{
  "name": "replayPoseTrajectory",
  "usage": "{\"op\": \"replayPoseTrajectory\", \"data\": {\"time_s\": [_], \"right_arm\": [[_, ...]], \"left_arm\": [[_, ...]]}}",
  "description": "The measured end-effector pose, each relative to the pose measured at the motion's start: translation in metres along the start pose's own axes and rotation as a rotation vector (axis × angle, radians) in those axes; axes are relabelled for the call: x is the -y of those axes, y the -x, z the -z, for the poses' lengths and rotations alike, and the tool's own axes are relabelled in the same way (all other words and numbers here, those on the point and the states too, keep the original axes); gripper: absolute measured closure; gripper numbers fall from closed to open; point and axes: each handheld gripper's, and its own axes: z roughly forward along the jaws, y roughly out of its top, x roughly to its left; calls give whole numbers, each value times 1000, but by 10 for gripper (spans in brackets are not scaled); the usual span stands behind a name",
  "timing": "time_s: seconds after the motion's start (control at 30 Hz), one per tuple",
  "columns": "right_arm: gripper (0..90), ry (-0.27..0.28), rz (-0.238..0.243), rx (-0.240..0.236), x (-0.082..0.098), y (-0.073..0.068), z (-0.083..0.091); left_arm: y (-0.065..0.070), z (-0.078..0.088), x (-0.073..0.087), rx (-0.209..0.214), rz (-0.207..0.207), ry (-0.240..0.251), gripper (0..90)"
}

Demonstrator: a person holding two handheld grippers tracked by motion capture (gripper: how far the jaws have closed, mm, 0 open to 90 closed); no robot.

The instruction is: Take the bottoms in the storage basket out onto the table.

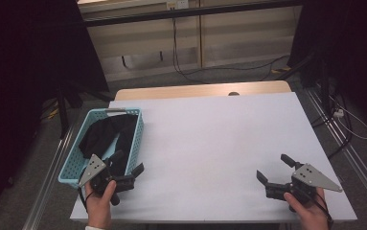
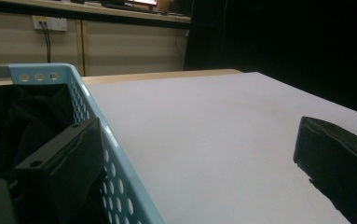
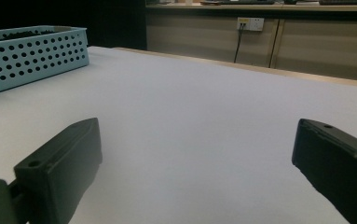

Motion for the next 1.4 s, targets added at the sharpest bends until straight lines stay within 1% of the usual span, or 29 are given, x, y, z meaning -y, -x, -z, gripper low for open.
{"op": "replayPoseTrajectory", "data": {"time_s": [0.27,0.3,0.33,0.37,0.4,0.43,0.5,0.67,0.77,0.87,0.97,1.0,1.07,1.1,1.13,1.17,1.23,1.4], "right_arm": [[9,4,-2,-7,-1,0,-4],[9,4,0,-13,-1,-1,-4],[9,4,0,-13,-1,-1,-4],[9,-2,17,-19,-1,-2,-3],[9,-2,22,-18,-1,-2,-2],[9,-2,22,-18,-1,-2,-2],[9,15,6,-6,-2,-1,1],[9,8,9,-7,-2,-1,0],[10,6,15,-13,-2,-3,-1],[10,3,17,-15,-2,-3,-2],[10,2,13,-10,-1,-2,-2],[10,2,13,-10,-1,-2,-2],[10,5,8,-7,-1,-2,-1],[10,6,9,-6,-2,-2,-1],[10,6,9,-6,-2,-2,-1],[10,6,11,-9,-2,-2,-1],[10,4,14,-13,-2,-3,-1],[11,3,16,-15,-2,-3,-2]], "left_arm": [[1,4,0,3,-2,-7,17],[2,6,-3,-3,-1,3,17],[2,6,-3,-3,-1,3,17],[2,6,-6,-7,-8,12,17],[4,7,-11,-8,-16,28,17],[4,7,-11,-8,-16,28,17],[5,6,-16,0,-23,31,17],[2,7,-24,0,-18,35,17],[-1,9,-29,-6,-14,31,17],[-5,11,-35,-11,1,33,17],[-11,12,-44,-23,-12,17,17],[-11,12,-44,-23,-12,17,17],[-15,12,-49,-28,-18,12,17],[-19,13,-54,-38,-19,9,17],[-19,13,-54,-38,-19,9,17],[-22,12,-59,-48,-23,4,17],[-24,11,-62,-55,-36,-10,17],[-30,7,-67,-58,-36,-22,17]]}}
